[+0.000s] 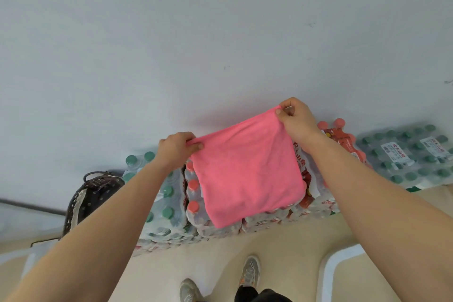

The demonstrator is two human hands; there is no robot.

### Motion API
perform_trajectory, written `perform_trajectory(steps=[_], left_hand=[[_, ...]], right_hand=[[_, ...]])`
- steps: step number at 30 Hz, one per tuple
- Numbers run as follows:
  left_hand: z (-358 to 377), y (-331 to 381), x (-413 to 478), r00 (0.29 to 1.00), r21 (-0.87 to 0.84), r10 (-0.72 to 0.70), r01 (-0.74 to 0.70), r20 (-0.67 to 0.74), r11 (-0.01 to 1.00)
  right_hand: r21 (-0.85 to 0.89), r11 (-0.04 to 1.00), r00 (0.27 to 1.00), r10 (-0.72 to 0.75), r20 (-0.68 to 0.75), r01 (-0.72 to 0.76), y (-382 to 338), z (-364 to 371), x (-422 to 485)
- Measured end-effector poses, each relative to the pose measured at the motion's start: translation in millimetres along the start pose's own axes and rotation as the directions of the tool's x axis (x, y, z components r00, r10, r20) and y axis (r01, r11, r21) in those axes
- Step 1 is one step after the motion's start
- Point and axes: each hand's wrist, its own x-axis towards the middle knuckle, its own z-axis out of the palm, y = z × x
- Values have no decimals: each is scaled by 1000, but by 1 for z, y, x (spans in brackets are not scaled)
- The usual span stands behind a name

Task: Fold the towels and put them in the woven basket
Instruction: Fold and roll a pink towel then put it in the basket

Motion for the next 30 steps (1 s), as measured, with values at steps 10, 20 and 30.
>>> perform_trajectory(steps=[10, 20, 30], left_hand=[[-47, -32, -49, 988, -523, -57, -25, -141, 852], [-81, -70, -124, 964, -608, -138, -30, -227, 793], [-79, -104, -142, 952, -533, -186, 30, -241, 845]], right_hand=[[-99, 995, 999, -5, -45, 0, -34, 19, -40], [-97, 995, 1000, -15, -22, 12, -61, 47, -111], [-98, 995, 1000, 9, -24, -12, -57, 78, -135]])
